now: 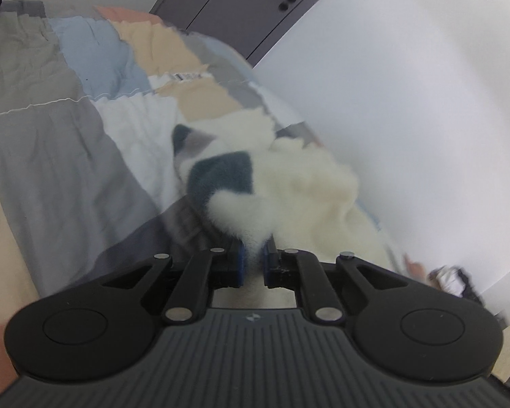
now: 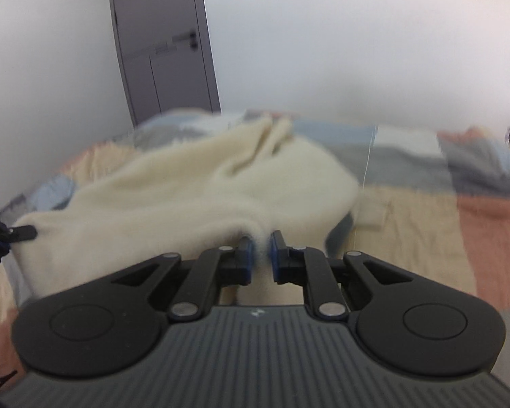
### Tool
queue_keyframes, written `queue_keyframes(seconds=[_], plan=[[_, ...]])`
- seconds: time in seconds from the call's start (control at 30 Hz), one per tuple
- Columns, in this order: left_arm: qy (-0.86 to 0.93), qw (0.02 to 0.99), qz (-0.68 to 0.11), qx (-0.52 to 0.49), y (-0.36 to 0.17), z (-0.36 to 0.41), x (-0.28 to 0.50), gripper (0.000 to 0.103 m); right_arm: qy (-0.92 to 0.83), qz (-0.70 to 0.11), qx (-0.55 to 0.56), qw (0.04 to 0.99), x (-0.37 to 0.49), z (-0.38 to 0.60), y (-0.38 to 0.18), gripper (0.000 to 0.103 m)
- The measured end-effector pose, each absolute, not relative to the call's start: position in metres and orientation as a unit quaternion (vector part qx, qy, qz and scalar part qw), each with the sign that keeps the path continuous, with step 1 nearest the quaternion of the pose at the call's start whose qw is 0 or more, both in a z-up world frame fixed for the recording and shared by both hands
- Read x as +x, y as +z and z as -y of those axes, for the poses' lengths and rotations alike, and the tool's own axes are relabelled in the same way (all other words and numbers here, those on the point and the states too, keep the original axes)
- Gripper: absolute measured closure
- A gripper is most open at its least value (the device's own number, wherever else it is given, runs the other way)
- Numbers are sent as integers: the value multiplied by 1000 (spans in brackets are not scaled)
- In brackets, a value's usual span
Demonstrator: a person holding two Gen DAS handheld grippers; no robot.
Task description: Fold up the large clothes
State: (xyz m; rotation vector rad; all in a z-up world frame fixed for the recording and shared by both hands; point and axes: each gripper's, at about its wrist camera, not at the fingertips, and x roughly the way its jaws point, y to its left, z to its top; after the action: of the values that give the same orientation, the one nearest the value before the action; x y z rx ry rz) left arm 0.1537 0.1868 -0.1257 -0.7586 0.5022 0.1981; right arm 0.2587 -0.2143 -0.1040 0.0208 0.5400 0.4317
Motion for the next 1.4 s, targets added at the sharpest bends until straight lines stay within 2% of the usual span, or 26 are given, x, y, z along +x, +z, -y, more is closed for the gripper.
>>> queue_keyframes(seconds=[0.27, 0.43, 0.53, 0.67, 0.77, 0.83, 0.93, 1.0, 1.07, 1.23, 1.4], plan=[[103, 882, -292, -356, -158, -204, 190, 90, 193, -348, 14, 917, 281, 196, -136, 88], [108, 872, -314, -360, -175, -214, 212, 85, 191, -391, 42, 899, 304, 187, -159, 87], [110, 865, -321, -371, -186, -220, 224, 85, 188, -404, 29, 895, 315, 175, -170, 86], [105, 859, -316, -389, -192, -225, 227, 78, 182, -405, 18, 896, 321, 165, -177, 86], [96, 845, -309, -426, -191, -231, 219, 61, 180, -404, 34, 896, 318, 169, -175, 85], [90, 839, -297, -447, -185, -230, 207, 43, 178, -405, 51, 896, 315, 174, -171, 83], [85, 848, -278, -443, -169, -222, 184, 40, 175, -407, 79, 893, 306, 185, -164, 74], [91, 859, -270, -425, -156, -212, 171, 38, 179, -409, 101, 889, 298, 194, -160, 54], [87, 869, -264, -408, -141, -203, 159, 38, 189, -408, 125, 884, 289, 203, -155, 44], [66, 884, -249, -390, -118, -169, 130, 35, 206, -380, 146, 890, 257, 217, -138, 43], [44, 876, -266, -400, -123, -137, 107, 35, 223, -384, 194, 875, 239, 233, -140, 41]])
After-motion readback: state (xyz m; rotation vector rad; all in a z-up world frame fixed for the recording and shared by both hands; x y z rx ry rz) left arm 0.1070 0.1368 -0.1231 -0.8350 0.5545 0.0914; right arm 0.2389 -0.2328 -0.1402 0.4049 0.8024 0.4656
